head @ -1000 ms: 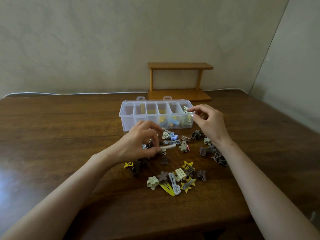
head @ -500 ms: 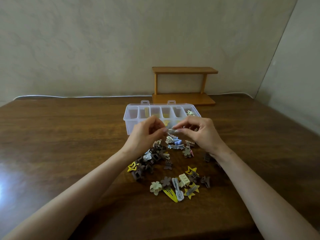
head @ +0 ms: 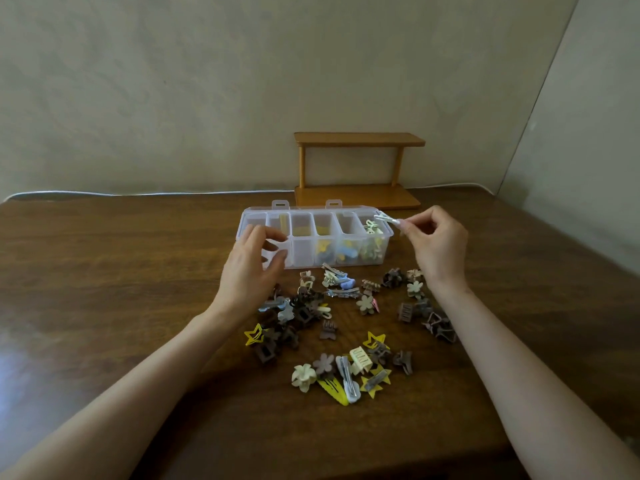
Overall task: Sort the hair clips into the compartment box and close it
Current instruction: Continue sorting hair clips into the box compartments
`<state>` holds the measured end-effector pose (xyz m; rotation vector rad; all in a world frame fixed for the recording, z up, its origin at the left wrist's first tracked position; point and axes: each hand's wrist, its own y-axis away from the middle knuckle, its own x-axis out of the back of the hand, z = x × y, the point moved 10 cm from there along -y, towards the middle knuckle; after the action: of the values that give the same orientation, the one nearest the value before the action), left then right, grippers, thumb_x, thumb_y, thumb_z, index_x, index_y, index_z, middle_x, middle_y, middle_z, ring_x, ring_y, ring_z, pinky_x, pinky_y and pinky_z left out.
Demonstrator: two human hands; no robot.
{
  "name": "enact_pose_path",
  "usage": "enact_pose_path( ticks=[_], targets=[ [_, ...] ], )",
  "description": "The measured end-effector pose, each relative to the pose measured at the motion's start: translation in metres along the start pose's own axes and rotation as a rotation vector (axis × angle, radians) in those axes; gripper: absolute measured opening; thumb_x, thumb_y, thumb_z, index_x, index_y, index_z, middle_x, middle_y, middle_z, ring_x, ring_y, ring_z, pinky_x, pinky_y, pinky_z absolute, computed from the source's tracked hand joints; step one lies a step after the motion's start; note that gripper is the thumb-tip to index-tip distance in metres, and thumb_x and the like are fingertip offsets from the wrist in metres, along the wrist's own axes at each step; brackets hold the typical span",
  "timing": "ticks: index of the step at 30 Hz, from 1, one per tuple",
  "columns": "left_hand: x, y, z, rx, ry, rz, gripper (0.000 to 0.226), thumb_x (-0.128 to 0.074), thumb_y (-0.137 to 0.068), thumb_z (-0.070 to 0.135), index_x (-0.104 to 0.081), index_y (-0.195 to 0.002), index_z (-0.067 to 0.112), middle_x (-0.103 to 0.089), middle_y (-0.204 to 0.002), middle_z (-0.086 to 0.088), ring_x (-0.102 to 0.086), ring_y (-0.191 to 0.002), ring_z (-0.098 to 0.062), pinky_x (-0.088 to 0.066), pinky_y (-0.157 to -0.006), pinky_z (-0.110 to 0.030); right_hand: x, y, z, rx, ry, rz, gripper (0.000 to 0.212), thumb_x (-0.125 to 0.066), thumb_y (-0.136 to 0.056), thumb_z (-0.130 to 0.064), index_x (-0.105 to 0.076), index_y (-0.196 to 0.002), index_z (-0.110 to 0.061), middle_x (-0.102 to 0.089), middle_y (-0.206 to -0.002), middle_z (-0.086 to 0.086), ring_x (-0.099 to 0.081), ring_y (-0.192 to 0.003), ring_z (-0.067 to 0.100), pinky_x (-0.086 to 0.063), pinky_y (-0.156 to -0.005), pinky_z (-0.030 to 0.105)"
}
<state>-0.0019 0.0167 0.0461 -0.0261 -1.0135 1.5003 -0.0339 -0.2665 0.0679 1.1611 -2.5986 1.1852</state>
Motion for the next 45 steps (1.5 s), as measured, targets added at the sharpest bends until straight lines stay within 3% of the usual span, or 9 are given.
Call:
enact_pose_path(
  ticks=[4,8,14,19,23,29,36,40,45],
  targets=[
    [0.000,0.000,-0.006,-0.002,-0.045,-0.003,0.019,-0.059,-0.086,0.011,-0.054,-0.104,0.015,-0.049,-0.113,0.002,-0.050,-0.103,-0.011,-0.050,-0.083,-0.033,-0.008,-0.008,-0.008,0.034,0.133,0.033,0.013,-0.068,-0.084,-0.024,-0.065,-0.081,-0.012,-0.063,-0.079,-0.003,-0.056,-0.071,0.009,-0.039,-0.060,0.018],
    [-0.004,0.002,-0.003,-0.006,-0.067,-0.026,0.021,-0.060,-0.086,0.011,-0.055,-0.106,0.014,-0.047,-0.118,0.001,-0.046,-0.108,-0.011,-0.047,-0.088,-0.033,-0.043,-0.017,-0.009,0.108,0.340,-0.154,0.020,-0.063,-0.087,-0.033,-0.072,-0.089,-0.014,-0.060,-0.097,-0.003,-0.044,-0.093,0.015,-0.039,-0.087,0.035],
    [-0.011,0.002,-0.003,-0.005,-0.099,-0.082,0.024,-0.062,-0.085,0.013,-0.055,-0.109,0.013,-0.049,-0.124,-0.001,-0.044,-0.117,-0.017,-0.046,-0.093,-0.039,-0.068,-0.017,0.017,0.025,0.519,-0.401,0.054,-0.024,-0.100,-0.046,-0.071,-0.108,-0.019,-0.049,-0.135,0.004,-0.037,-0.122,0.029,-0.031,-0.100,0.044],
    [-0.012,0.002,-0.004,-0.006,-0.110,-0.092,0.026,-0.062,-0.085,0.014,-0.055,-0.110,0.013,-0.048,-0.126,-0.002,-0.044,-0.120,-0.017,-0.045,-0.095,-0.038,-0.065,-0.018,0.011,0.045,0.457,-0.354,0.056,-0.027,-0.100,-0.045,-0.074,-0.095,-0.016,-0.054,-0.129,0.001,-0.041,-0.118,0.025,-0.033,-0.099,0.044],
    [-0.012,0.003,-0.003,-0.006,-0.114,-0.091,0.026,-0.062,-0.085,0.014,-0.055,-0.111,0.014,-0.048,-0.126,-0.001,-0.042,-0.120,-0.016,-0.044,-0.096,-0.036,-0.073,-0.012,0.017,0.038,0.514,-0.458,0.052,-0.025,-0.100,-0.043,-0.070,-0.111,-0.018,-0.047,-0.137,0.003,-0.037,-0.123,0.026,-0.031,-0.102,0.044],
    [0.002,0.001,-0.001,0.006,-0.187,0.015,0.029,-0.061,-0.085,0.012,-0.055,-0.113,0.012,-0.044,-0.128,-0.006,-0.036,-0.118,-0.019,-0.038,-0.094,-0.031,-0.049,-0.013,0.005,0.063,0.360,-0.234,0.034,-0.039,-0.098,-0.033,-0.068,-0.104,-0.016,-0.061,-0.111,0.005,-0.050,-0.104,0.025,-0.038,-0.088,0.037],
    [0.012,0.003,-0.023,0.235,-0.243,0.037,0.046,-0.059,-0.086,0.018,-0.043,-0.129,0.016,-0.018,-0.147,-0.012,-0.018,-0.134,-0.032,-0.022,-0.109,-0.045,-0.050,-0.006,0.014,0.036,0.297,-0.315,0.023,-0.052,-0.094,-0.030,-0.067,-0.107,-0.019,-0.064,-0.099,-0.002,-0.058,-0.090,0.015,-0.049,-0.073,0.031],
    [0.002,0.006,-0.032,0.313,-0.068,-0.050,0.047,-0.057,-0.088,0.015,-0.040,-0.132,0.014,-0.017,-0.150,-0.009,-0.020,-0.138,-0.028,-0.031,-0.109,-0.046,-0.051,-0.004,0.009,0.057,0.311,-0.334,0.019,-0.053,-0.094,-0.027,-0.067,-0.099,-0.016,-0.065,-0.099,0.000,-0.058,-0.088,0.013,-0.044,-0.069,0.026],
    [0.002,0.007,-0.028,0.295,-0.065,-0.050,0.043,-0.058,-0.087,0.014,-0.043,-0.128,0.015,-0.020,-0.147,-0.009,-0.026,-0.136,-0.027,-0.035,-0.107,-0.045,-0.048,-0.003,0.009,0.042,0.312,-0.347,0.018,-0.053,-0.094,-0.027,-0.066,-0.095,-0.015,-0.064,-0.098,0.000,-0.057,-0.085,0.012,-0.042,-0.062,0.020]
  ],
)
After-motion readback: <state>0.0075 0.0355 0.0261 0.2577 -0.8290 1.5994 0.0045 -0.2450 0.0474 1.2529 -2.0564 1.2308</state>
